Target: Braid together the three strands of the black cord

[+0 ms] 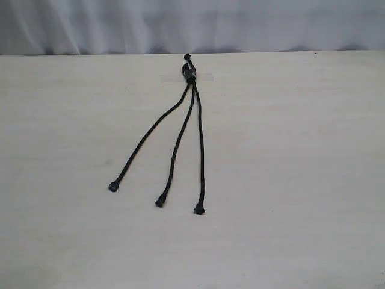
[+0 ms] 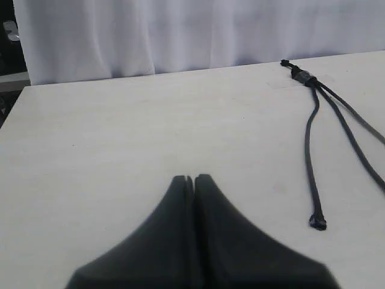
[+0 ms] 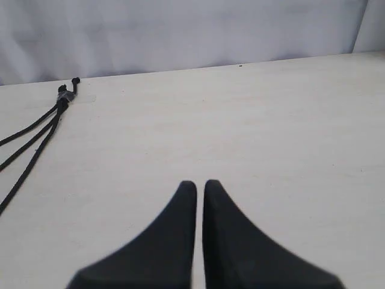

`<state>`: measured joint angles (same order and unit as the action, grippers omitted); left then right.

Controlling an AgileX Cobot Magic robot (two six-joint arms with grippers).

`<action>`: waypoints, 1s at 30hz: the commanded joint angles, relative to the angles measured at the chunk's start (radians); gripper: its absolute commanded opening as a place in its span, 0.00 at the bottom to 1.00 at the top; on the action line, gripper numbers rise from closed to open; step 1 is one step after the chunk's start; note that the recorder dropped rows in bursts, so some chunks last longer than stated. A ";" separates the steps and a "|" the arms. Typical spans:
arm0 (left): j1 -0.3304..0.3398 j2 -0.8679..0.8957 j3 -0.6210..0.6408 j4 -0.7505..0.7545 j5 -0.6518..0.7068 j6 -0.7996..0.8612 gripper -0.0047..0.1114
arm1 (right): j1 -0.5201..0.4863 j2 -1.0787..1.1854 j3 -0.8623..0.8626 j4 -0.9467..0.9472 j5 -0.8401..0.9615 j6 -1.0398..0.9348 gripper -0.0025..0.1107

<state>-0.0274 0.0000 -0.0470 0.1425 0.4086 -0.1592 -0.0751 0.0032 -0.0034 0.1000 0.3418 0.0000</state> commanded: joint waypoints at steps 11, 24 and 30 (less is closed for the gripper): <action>-0.009 0.000 0.005 0.003 -0.010 -0.002 0.04 | -0.005 -0.003 0.003 -0.086 -0.124 -0.016 0.06; -0.009 0.000 0.005 0.211 -0.010 0.009 0.04 | -0.005 -0.003 0.003 -0.089 -0.177 -0.016 0.06; -0.009 0.000 0.005 0.292 -0.008 0.009 0.04 | -0.005 -0.003 0.003 -0.086 -0.357 -0.016 0.06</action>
<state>-0.0274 0.0000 -0.0470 0.4064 0.4086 -0.1533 -0.0751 0.0032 -0.0034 0.0219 0.0773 -0.0095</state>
